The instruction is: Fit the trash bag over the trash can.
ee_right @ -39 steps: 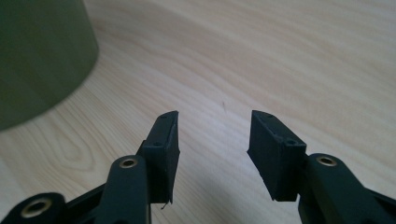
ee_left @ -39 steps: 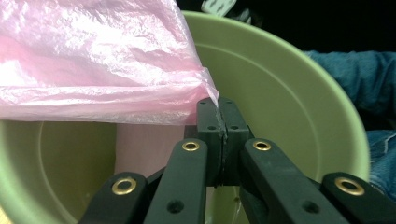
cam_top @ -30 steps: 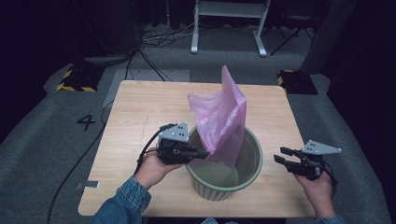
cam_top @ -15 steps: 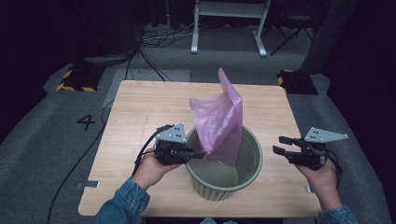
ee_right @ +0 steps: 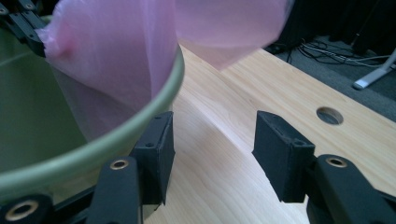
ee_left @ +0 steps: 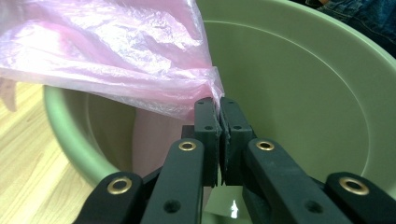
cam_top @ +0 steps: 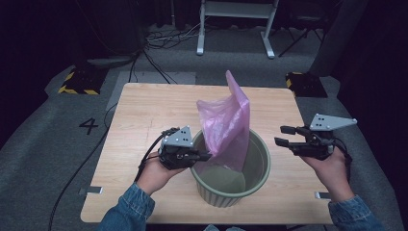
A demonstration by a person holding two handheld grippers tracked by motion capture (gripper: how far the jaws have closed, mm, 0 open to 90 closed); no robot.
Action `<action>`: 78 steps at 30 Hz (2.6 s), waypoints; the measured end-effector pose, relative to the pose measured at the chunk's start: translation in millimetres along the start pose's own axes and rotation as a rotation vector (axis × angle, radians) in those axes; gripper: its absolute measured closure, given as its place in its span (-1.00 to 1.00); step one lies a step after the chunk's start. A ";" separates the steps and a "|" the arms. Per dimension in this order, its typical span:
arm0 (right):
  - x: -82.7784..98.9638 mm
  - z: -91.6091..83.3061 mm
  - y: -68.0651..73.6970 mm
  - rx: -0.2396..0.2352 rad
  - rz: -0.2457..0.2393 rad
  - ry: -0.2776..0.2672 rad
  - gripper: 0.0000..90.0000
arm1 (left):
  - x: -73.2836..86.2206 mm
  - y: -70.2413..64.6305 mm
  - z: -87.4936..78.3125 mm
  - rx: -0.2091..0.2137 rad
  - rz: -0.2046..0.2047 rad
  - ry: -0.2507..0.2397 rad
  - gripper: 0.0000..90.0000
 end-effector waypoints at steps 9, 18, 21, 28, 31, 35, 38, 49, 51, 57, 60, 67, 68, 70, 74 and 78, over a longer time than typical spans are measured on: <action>-31.2 19.7 13.2 -0.053 -0.043 -0.024 0.05 | -3.3 1.1 -1.6 -0.014 -0.001 -0.021 0.94; -52.7 41.0 23.9 -0.129 -0.021 -0.044 0.06 | -2.8 2.3 -3.2 -0.019 -0.007 -0.022 0.94; -59.6 46.2 29.5 -0.152 -0.012 -0.052 0.08 | -3.0 1.8 -2.1 -0.014 -0.004 -0.021 0.94; -66.6 61.2 37.7 -0.167 -0.018 -0.034 0.30 | -3.5 -1.1 -2.0 -0.007 -0.001 -0.022 0.94; -64.3 60.9 40.3 -0.148 -0.062 -0.014 0.66 | -2.9 -0.5 -3.6 -0.004 -0.001 -0.026 0.94; -60.9 53.3 46.0 -0.165 -0.099 -0.006 0.93 | -1.7 0.6 -6.8 -0.006 -0.005 -0.036 0.94; -54.3 45.4 51.5 -0.185 -0.111 0.021 0.94 | 0.0 -0.1 -11.3 -0.008 -0.009 -0.046 0.94; -17.7 3.1 60.2 -0.246 -0.098 0.094 0.97 | 7.7 -16.5 -31.8 0.020 -0.020 -0.087 0.95; -14.6 -1.6 64.1 -0.257 -0.098 0.093 0.97 | 8.3 -20.7 -33.8 0.021 -0.015 -0.084 0.95; -4.4 -5.6 74.0 -0.260 -0.127 0.128 0.97 | 4.8 -22.9 -44.5 0.012 -0.024 -0.109 0.57; -2.7 -6.9 79.7 -0.272 -0.137 0.139 0.97 | -3.1 -10.9 -48.6 -0.014 -0.043 -0.125 0.22; -1.0 -7.1 87.0 -0.287 -0.153 0.165 0.97 | -26.7 18.3 -31.5 -0.073 -0.138 -0.086 0.00; -1.1 -7.2 87.5 -0.289 -0.154 0.168 0.97 | -28.2 22.5 -25.9 -0.085 -0.152 -0.067 -0.01; -1.4 -7.6 89.3 -0.291 -0.158 0.169 0.97 | -28.5 26.9 -18.9 -0.082 -0.163 -0.046 0.08; -1.1 -10.0 91.1 -0.289 -0.152 0.164 0.94 | -27.6 29.3 -10.3 -0.071 -0.142 -0.024 0.69; -1.0 -15.0 89.9 -0.282 -0.134 0.157 0.81 | -27.6 17.1 -6.1 -0.034 -0.070 0.001 0.99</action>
Point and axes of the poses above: each handheld gripper's, and its own axes: z roughly forward along the jaws, x roughly out of its underside, y roughly to its left, the point moved 8 cm from there along z, roughly forward along the jaws, and after that the axes turned 9 degrees about x, right-handed, at the moved point
